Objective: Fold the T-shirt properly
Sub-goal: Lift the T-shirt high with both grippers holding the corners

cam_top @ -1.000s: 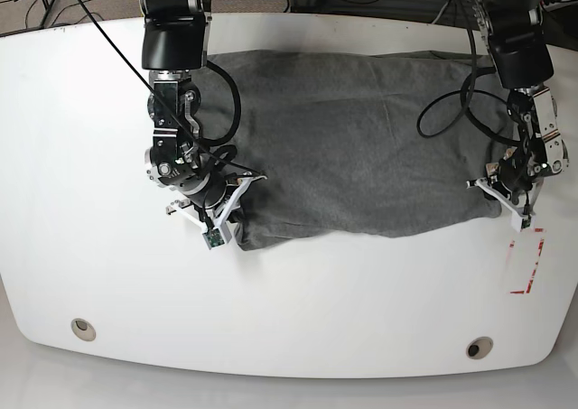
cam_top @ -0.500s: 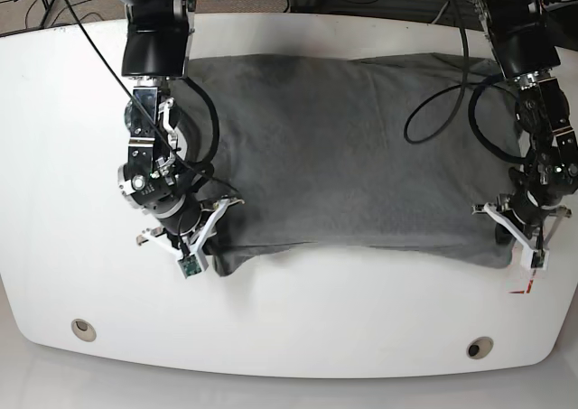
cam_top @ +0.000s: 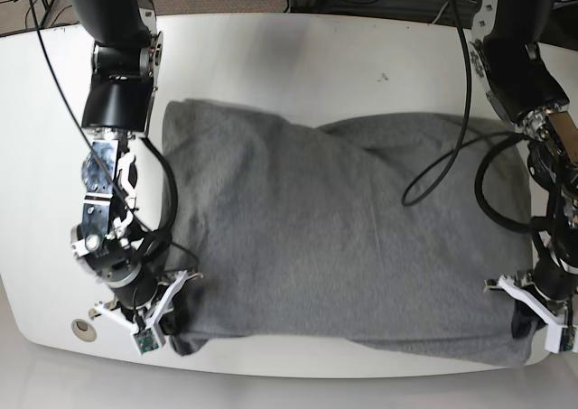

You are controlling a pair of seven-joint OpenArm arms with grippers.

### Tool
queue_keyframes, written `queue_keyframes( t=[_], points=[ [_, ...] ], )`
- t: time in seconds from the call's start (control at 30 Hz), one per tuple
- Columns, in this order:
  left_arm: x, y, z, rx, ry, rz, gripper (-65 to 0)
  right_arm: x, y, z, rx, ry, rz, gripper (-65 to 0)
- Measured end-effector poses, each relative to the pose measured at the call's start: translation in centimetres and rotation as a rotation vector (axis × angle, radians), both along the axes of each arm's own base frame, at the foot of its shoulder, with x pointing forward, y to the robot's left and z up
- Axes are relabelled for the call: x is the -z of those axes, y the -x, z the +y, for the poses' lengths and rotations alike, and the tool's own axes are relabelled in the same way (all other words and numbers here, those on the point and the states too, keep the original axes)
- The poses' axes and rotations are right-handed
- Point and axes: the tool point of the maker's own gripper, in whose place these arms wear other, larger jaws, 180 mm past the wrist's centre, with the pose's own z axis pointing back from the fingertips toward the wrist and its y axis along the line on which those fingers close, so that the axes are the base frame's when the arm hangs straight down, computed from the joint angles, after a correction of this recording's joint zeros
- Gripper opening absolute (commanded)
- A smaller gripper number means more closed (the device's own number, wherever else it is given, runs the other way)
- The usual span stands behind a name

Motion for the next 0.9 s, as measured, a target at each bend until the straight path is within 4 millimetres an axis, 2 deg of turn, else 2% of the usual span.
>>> queue_keyframes(
  t=[0.07,0.23,0.37,0.53,0.63,0.73,0.9],
  points=[
    [-1.9,-0.3,0.2,-0.007,0.0,-0.031,-65.0,-2.0,-0.9,-0.2,-0.019,0.028,-0.024,-64.8],
    [-7.3,-0.6,1.2,-0.033,0.019,-0.128,-65.0,-8.6,-2.9,-0.5,-0.053,0.068,-0.128,-64.8],
    [-13.1,-0.6,1.3,-0.031,0.028,-0.255,-65.0,-13.8,-3.8,-1.5,-0.048,0.096,-0.196,-64.8],
    [-19.5,0.6,1.8,-0.02,0.001,-0.401,-65.0,-20.4,-3.9,-2.5,-0.044,0.128,-0.298,-64.8],
    [-22.3,1.0,2.4,-0.024,0.006,-0.46,-65.0,-24.3,-3.6,-2.9,-0.048,0.15,-0.37,-64.8],
    [-23.4,0.8,3.1,-0.036,0.023,-0.471,-65.0,-26.7,-3.3,-3.1,-0.046,0.161,-0.409,-64.8],
    [-22.8,0.2,3.1,-0.027,0.04,-0.444,-65.0,-27.1,-3.0,-4.2,-0.031,0.2,-0.382,-64.8]
  ],
)
